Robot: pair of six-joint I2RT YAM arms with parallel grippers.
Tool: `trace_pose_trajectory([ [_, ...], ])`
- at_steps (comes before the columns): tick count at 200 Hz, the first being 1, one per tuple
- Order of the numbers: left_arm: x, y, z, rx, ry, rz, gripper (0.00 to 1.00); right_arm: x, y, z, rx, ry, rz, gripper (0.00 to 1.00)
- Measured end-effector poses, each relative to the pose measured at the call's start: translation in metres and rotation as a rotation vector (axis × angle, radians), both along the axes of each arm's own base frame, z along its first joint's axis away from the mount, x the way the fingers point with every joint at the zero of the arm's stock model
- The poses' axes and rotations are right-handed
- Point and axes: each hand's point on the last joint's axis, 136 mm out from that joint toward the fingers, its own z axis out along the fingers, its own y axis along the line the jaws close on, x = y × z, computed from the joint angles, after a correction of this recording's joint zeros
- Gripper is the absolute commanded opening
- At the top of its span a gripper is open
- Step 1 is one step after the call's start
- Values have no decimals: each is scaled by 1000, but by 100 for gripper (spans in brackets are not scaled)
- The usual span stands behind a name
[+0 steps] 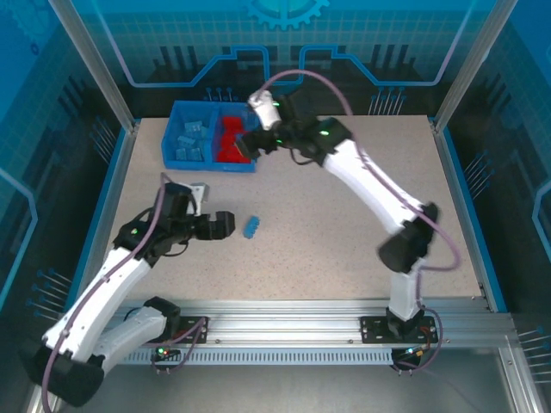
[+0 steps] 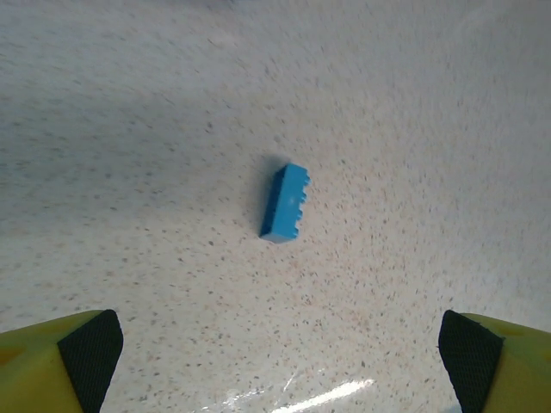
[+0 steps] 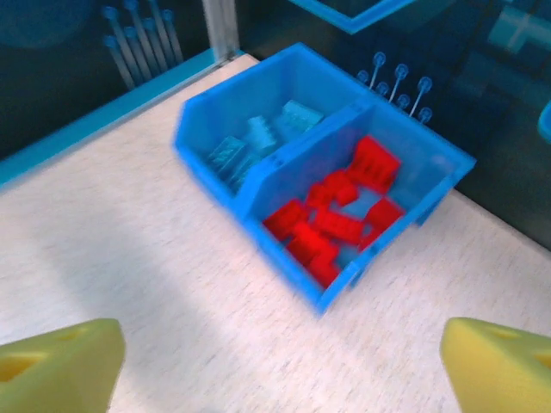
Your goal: Sort the legos into containers by color
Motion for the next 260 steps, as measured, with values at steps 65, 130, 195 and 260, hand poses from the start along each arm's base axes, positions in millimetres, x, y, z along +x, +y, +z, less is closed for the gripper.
trace_pose_trajectory([
  [65,21,-46,-84,234,144,-114,97,-125,-82,-79,91,321,-7,100],
  [130,60,-57,-151,330,214,-60,69,-171,-103,-167,91,627,-121,100],
  [195,79,-66,-162,308,214,-19,23,-169,-102,-168,124,649,-151,100],
  [260,109,-31,-98,223,104,104,21,-161,-95,-148,167,626,-150,100],
])
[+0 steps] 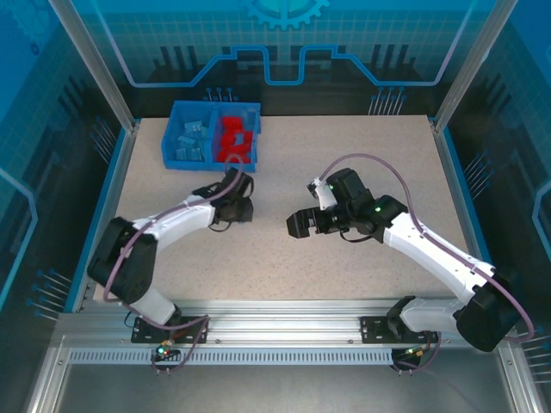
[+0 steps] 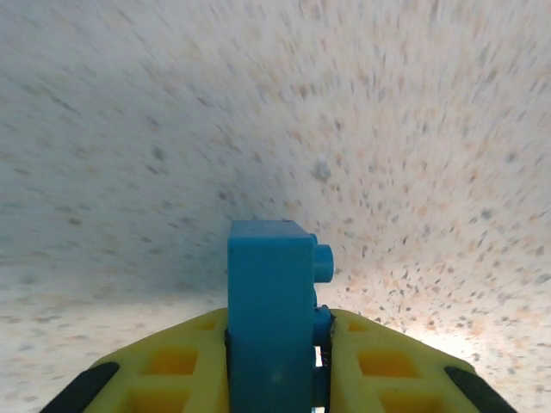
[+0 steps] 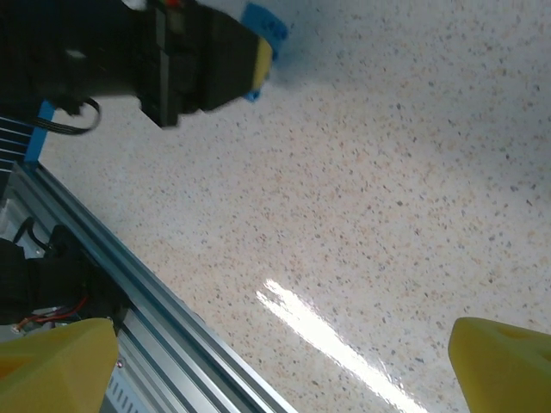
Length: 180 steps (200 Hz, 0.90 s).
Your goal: Sort the legos into containers by color
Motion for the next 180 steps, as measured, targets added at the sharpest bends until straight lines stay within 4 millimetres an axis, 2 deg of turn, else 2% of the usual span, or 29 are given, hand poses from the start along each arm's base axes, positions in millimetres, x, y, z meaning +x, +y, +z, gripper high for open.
trace_pose_trajectory([
  [20,29,26,60,-56,-142,72,22,4,3,8,15,-17,-2,100],
  [43,64,69,126,-75,-299,172,22,8,6,11,22,-21,-6,100],
  [60,86,101,154,-61,-366,234,22,9,7,12,23,-20,-7,100],
  [73,105,122,166,-47,-391,275,22,9,7,12,24,-18,-10,100],
  [94,142,153,162,-20,-391,333,22,10,7,15,26,-23,-12,100],
  [125,202,184,122,15,-325,379,25,10,6,21,28,-37,-16,100],
  [147,233,197,96,22,-275,391,33,7,3,27,29,-46,-19,100],
  [157,245,202,88,32,-266,389,41,5,1,30,30,-51,-22,100],
  [169,256,206,86,36,-263,390,54,4,-1,34,30,-59,-27,100],
  [180,263,209,86,37,-266,392,59,4,-2,39,31,-69,-33,100],
])
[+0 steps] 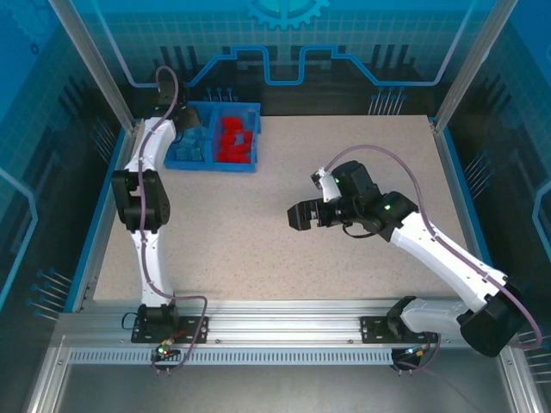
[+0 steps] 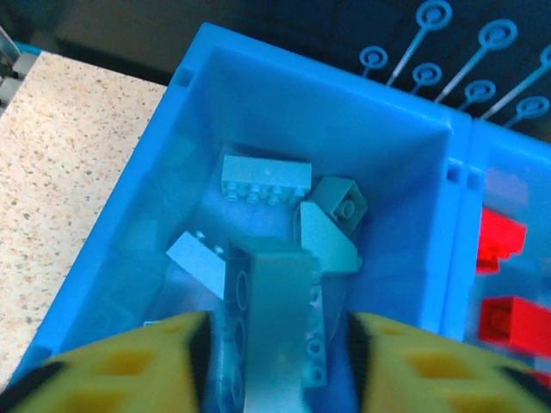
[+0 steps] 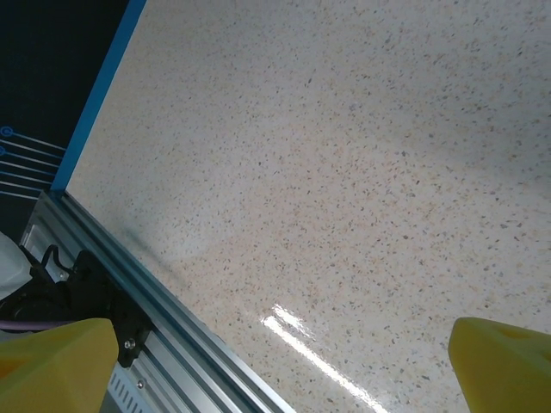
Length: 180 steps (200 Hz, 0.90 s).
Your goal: Sort the legos into containers by color
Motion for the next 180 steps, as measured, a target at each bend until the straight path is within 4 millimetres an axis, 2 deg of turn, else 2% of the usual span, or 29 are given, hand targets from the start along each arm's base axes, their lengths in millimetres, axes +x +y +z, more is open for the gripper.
trace_pose_trajectory([
  [42,3,-3,13,-25,-16,-25,60,5,-3,12,0,-37,-22,100],
  [60,-13,-11,22,-62,-24,-40,61,10,-9,11,-25,-58,-56,100],
  [75,-45,-21,33,-94,-31,-45,64,17,-19,8,-59,-95,-106,100],
  [95,-101,-41,76,-117,-118,-71,69,26,-47,2,-118,-161,-204,100],
  [112,-156,-71,128,-116,-272,-130,74,40,-90,-4,-166,-229,-351,100],
  [126,-199,-92,156,-114,-384,-183,81,50,-128,-11,-203,-275,-483,100],
  [134,-221,-97,163,-113,-435,-195,85,53,-151,-17,-227,-294,-559,100],
  [148,-252,-90,154,-95,-469,-170,94,57,-191,-30,-280,-322,-688,100],
  [156,-263,-83,139,-78,-463,-141,99,58,-211,-39,-316,-339,-751,100],
  [180,-285,-66,62,6,-338,-91,99,56,-253,-67,-433,-376,-855,100],
])
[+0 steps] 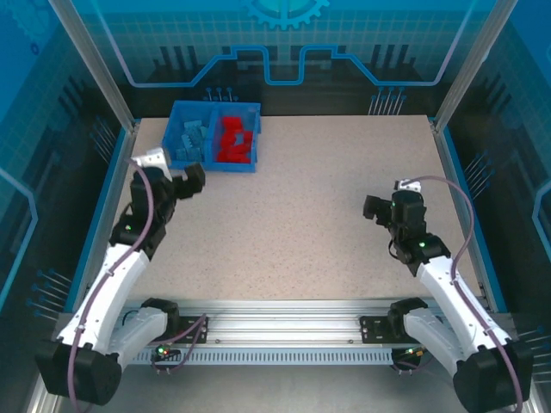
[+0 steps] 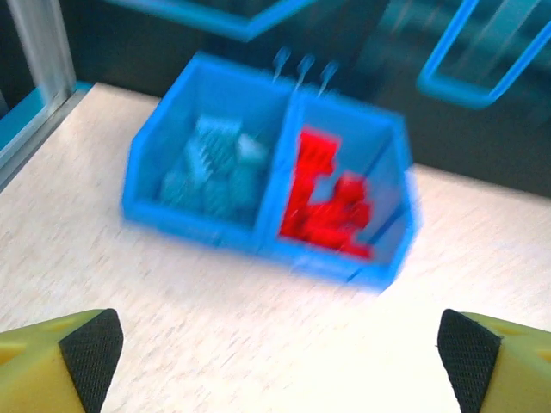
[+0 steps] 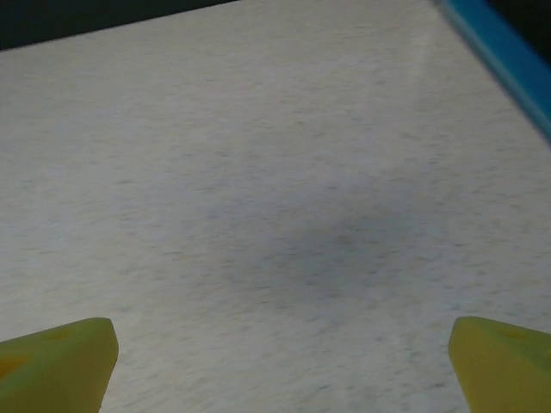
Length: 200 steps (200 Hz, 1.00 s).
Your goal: Sort the legos into containers by color
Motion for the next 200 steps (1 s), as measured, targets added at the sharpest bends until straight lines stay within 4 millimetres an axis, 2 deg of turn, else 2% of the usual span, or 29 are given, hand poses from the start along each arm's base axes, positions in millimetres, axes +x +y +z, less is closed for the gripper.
trace_pose_trajectory([
  [10,-8,5,-38,33,71,16,99,0,-12,-10,-36,4,-30,100],
  [25,-21,11,-83,75,142,26,99,5,-27,-22,-69,11,-66,100],
  [39,-29,14,-113,106,175,20,99,12,-36,-37,-75,26,-84,100],
  [51,-31,16,-129,123,185,22,99,20,-40,-52,-77,52,-86,100],
  [87,-10,23,-143,125,125,18,99,56,-31,-88,-80,64,-7,100],
  [107,8,25,-143,118,74,5,99,70,-20,-98,-95,52,64,100],
  [120,18,25,-146,121,56,-9,99,82,-4,-96,-119,-8,147,100],
  [133,26,23,-155,126,52,-28,99,84,10,-99,-124,-22,212,100],
  [162,39,16,-186,122,100,-89,99,88,13,-89,-140,-83,232,100],
  [200,54,11,-168,121,42,-112,99,92,15,-83,-156,-111,248,100],
])
